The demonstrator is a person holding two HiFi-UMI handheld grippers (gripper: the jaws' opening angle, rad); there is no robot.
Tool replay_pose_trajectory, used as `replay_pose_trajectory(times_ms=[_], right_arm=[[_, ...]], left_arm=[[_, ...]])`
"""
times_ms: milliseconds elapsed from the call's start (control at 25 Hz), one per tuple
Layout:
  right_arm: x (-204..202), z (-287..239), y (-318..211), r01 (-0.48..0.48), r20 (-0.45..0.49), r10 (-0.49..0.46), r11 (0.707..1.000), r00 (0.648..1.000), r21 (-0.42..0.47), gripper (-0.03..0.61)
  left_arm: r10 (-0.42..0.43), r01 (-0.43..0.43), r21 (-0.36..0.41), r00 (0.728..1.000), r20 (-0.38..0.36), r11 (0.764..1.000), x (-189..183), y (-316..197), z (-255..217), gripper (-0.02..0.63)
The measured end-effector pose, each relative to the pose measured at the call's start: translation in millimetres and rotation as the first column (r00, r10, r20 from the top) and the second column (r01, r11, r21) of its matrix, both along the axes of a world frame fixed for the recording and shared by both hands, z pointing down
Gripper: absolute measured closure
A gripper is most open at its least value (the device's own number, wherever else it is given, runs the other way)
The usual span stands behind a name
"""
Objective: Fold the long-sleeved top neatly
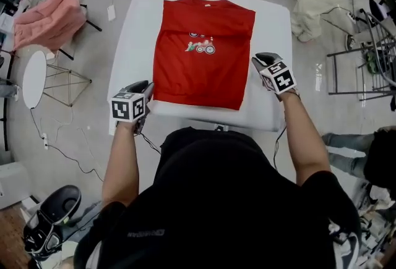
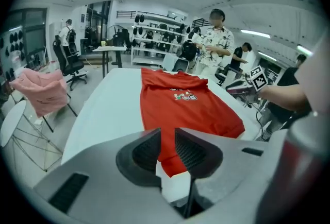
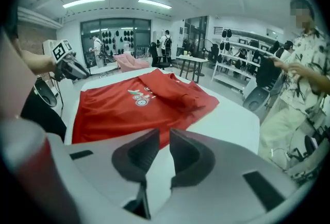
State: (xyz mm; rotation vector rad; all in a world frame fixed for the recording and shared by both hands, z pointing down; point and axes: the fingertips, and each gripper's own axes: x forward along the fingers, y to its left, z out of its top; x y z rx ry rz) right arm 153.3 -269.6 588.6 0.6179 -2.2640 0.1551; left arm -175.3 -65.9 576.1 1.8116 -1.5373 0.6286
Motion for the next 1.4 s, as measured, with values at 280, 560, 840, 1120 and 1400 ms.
replay_pose_trajectory(times_ms=[280, 560, 840, 1120, 1400], right_arm=[[-24, 10, 108, -0.023, -0.032, 0.021, 0.999, 0.999, -0.042, 0.514], [-49, 24, 183, 0.138, -0.229, -0.125, 0.989, 0.965, 0.044, 0.505], [-42, 45, 215, 0.322, -0.465, -0.248, 0.943, 0.85, 0.085, 0.469], [-29, 65, 208, 0.417, -0.597, -0.308, 0.908, 0.74, 0.048, 0.446], [-27, 74, 199, 0.48, -0.57, -0.454, 0.87, 0.685, -0.116, 0.41]], left_arm=[[0.318, -0.314, -0.048, 0.939, 0.13, 0.948, 7, 21, 21, 0.528], [0.633, -0.619, -0.164, 0.693, 0.346, 0.768, 21, 51, 55, 0.523], [0.721, -0.714, -0.204, 0.557, 0.413, 0.669, 37, 55, 63, 0.487], [0.77, -0.743, -0.288, 0.451, 0.452, 0.604, 44, 54, 76, 0.48], [0.852, -0.771, -0.384, 0.385, 0.355, 0.508, 41, 49, 89, 0.48]])
